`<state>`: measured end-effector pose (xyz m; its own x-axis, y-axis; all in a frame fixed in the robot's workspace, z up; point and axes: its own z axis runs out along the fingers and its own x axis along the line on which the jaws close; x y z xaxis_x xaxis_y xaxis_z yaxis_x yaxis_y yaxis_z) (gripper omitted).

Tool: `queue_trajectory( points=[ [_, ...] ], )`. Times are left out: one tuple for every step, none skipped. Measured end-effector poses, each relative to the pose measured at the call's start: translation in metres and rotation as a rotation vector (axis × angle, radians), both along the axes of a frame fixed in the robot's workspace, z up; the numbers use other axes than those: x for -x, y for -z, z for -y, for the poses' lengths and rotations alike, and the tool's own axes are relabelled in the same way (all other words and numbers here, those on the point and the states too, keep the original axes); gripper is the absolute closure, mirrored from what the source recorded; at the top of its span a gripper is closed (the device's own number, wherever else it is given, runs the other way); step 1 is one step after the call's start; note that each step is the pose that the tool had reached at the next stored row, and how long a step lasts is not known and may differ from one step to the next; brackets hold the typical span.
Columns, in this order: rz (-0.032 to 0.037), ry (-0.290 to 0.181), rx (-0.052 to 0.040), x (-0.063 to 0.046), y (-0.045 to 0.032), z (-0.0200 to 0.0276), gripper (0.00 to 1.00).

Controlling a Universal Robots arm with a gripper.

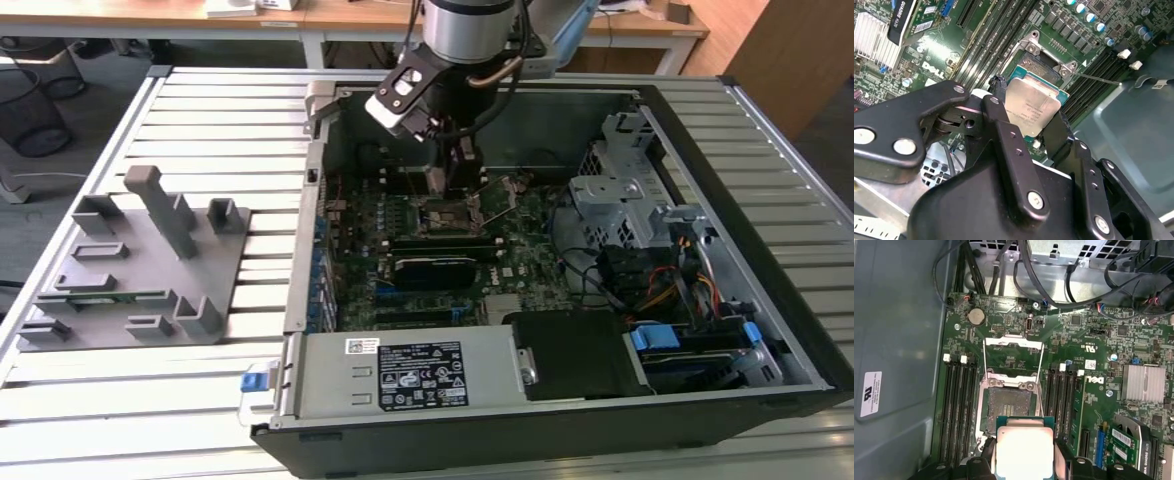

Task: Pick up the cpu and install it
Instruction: 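Place the cpu into insertion slot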

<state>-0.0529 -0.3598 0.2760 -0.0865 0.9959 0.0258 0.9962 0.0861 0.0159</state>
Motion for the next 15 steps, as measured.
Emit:
queue_trajectory(
  points=[
    [-0.0001,0.001,0.0001,0.000,0.0004,0.0000,0.46],
    [-0.0001,0.002,0.0001,0.000,0.0009,0.0000,0.46],
    [-0.0001,0.003,0.0002,0.000,0.0015,-0.0002,0.46],
    [0.0000,0.003,0.0000,0.000,0.0026,-0.0004,0.46],
    [-0.0001,0.005,0.0001,0.000,0.0038,-0.0008,0.46],
    [-0.0001,0.006,0.0002,-0.001,0.0051,-0.0015,0.46],
    [-0.0002,0.006,0.0003,-0.001,0.0062,-0.0025,0.46],
    [-0.0001,0.007,0.0001,-0.001,0.0073,-0.0034,0.46],
    [0.0000,0.008,0.0000,-0.001,0.0082,-0.0040,0.46],
    [-0.0001,0.010,0.0001,-0.001,0.0089,-0.0047,0.46],
    [-0.0001,0.014,0.0000,-0.001,0.0095,-0.0057,0.46],
    [-0.0001,0.019,0.0002,-0.001,0.0099,-0.0065,0.46],
    [-0.0001,0.025,0.0001,-0.001,0.0103,-0.0073,0.46],
    [-0.0001,0.031,0.0001,-0.001,0.0107,-0.0080,0.46],
    [-0.0001,0.036,0.0001,-0.001,0.0111,-0.0085,0.46]
  ],
)
